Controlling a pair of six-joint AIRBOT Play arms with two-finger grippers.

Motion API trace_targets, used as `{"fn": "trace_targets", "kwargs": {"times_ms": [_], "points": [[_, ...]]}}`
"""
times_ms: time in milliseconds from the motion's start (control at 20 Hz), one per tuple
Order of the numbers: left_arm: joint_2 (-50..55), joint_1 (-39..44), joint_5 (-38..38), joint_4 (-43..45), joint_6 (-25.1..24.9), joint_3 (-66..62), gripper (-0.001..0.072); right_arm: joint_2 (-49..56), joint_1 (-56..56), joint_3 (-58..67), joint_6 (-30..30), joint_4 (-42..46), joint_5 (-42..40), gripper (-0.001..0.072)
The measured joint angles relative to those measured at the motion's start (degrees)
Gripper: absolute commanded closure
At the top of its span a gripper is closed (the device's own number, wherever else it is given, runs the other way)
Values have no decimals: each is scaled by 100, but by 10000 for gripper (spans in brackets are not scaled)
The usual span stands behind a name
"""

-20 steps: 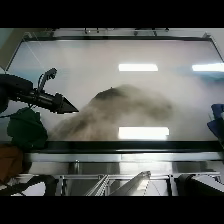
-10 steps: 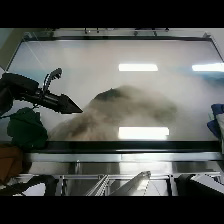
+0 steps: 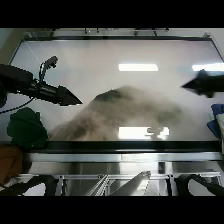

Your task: Fold the shirts.

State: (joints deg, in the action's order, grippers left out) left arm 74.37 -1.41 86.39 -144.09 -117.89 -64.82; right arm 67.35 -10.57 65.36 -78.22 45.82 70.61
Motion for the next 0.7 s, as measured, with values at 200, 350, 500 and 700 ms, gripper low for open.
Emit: {"fn": "trace_targets", "kwargs": {"times_ms": [200,350,500,700], "points": [[-918,295,-721,24,-4,990,682,-463,1788,-807,511,-72,-1576,696],[-1633,367,-1200,48,-24,1670,682,-885,2299,-1386,774,-87,-2457,695],[-2081,323,-1467,48,-26,2041,684,-1069,2505,-1641,887,-155,-2876,694],[-2446,107,-1628,50,-26,2251,683,-1141,2590,-1746,927,-223,-2927,693]]}}
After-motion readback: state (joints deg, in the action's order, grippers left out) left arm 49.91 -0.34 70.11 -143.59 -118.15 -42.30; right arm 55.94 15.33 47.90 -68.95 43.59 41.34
